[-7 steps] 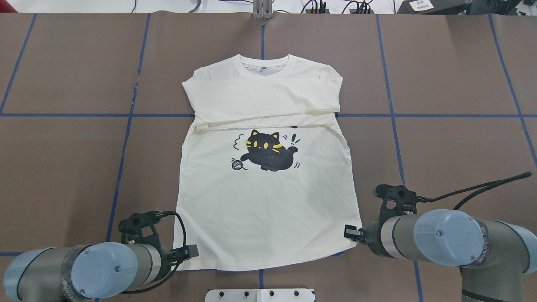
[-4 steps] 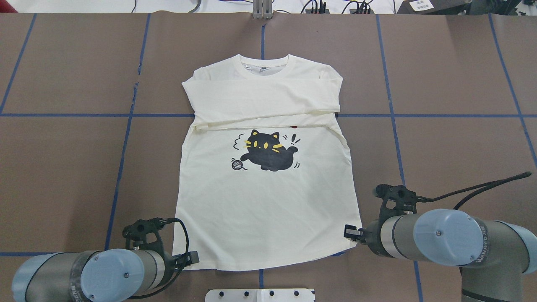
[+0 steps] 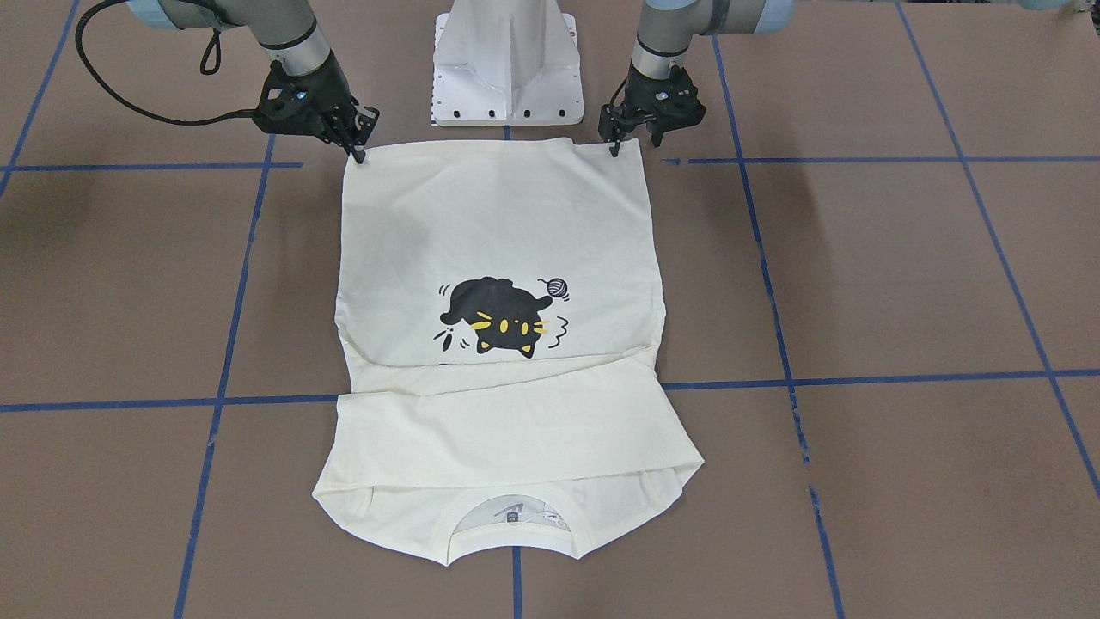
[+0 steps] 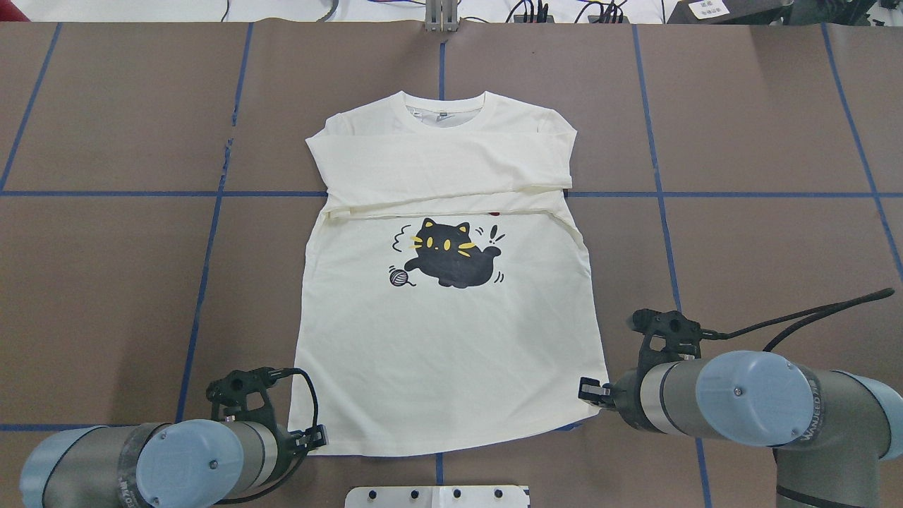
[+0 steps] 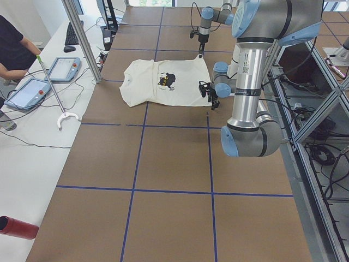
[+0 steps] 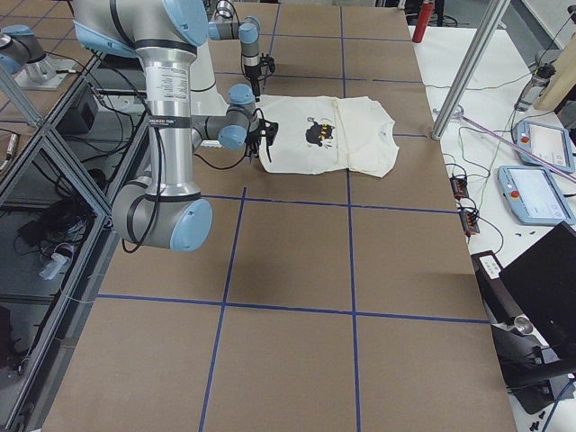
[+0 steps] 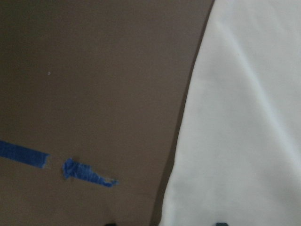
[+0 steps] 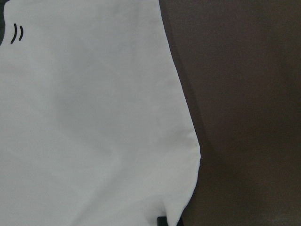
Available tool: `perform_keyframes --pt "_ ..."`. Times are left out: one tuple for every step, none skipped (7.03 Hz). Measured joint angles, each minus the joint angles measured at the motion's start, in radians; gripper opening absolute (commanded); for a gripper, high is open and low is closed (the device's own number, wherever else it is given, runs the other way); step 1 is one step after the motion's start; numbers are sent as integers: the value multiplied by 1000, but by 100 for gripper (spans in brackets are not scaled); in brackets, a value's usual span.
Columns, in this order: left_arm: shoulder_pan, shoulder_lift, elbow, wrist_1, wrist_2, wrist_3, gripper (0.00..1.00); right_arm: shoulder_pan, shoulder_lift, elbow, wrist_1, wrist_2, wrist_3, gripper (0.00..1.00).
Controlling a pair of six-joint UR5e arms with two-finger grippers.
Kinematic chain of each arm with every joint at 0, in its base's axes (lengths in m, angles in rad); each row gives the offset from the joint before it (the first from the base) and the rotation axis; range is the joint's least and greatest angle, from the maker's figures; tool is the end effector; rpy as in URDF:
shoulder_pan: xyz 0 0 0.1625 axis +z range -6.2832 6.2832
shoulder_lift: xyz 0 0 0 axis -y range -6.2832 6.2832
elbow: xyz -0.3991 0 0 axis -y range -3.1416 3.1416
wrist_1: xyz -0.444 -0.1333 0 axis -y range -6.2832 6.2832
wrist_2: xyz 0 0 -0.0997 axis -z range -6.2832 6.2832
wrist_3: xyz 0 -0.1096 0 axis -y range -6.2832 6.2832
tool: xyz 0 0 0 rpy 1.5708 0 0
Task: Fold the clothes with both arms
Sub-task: 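Grasp both hem corners with the left and right grippers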
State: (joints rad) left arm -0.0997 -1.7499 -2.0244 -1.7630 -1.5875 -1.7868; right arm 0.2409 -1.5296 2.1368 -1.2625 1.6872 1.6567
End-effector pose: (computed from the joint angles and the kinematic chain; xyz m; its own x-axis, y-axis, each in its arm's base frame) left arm 0.5613 -0.1883 0.2938 0.6408 -0.2795 -0.7150 0.2300 0.9585 -0.1685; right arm -0.4841 -0.2431 0.2952 0.5770 0.2295 0.7839 -0.1978 0.9704 -0.1385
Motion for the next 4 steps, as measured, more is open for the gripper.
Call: perform_keyframes --pt "0 -3 -8 21 0 0 26 2 -1 0 0 1 0 0" --pt "0 -5 -17 38 0 0 21 3 -1 0 0 1 0 0" --pt "0 -6 -22 48 0 0 12 4 -2 0 0 2 0 0" --pt "0 -8 -24 51 0 0 5 4 -2 -1 0 2 0 0"
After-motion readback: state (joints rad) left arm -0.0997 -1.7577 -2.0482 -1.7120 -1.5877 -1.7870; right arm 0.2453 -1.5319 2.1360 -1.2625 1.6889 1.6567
